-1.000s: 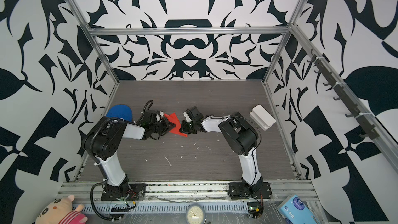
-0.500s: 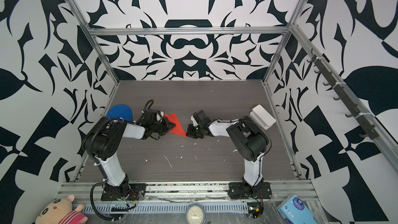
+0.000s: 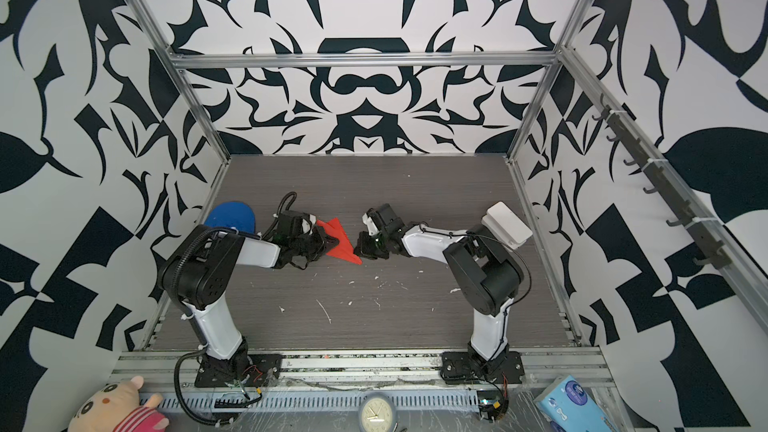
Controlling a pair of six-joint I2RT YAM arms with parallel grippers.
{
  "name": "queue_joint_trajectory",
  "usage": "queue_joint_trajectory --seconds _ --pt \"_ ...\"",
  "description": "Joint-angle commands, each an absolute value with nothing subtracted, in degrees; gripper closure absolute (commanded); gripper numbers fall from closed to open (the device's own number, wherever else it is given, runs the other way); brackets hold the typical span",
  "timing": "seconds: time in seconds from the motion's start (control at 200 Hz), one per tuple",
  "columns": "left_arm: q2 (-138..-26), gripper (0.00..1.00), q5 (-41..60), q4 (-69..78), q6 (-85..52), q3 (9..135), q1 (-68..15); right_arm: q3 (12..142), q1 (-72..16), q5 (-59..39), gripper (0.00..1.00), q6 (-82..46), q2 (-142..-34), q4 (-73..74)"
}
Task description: Fold a paper plane with a square sheet of paper (pick it up from the middle)
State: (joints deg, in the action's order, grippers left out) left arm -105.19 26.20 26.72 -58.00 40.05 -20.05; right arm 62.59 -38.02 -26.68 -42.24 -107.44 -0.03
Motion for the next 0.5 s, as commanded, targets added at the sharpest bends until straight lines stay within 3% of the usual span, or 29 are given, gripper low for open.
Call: queue_joint_trajectory --seconds 0.0,0.305,0.495 --pt "-106.88 0.94 22.88 19.16 -56.82 39.22 -20.04 66.17 -38.33 -27.78 1.00 -40.76 -110.64 1.23" --pt "-106.33 0.93 25.32 18.36 -54.86 40.86 -19.96 66.15 -38.15 -26.06 1.00 -40.55 -114.13 -0.76" --pt "-102.72 0.81 30.75 6.93 -42.42 47.98 -19.99 65.52 -37.68 -24.79 1.00 -39.50 -114.77 -3.89"
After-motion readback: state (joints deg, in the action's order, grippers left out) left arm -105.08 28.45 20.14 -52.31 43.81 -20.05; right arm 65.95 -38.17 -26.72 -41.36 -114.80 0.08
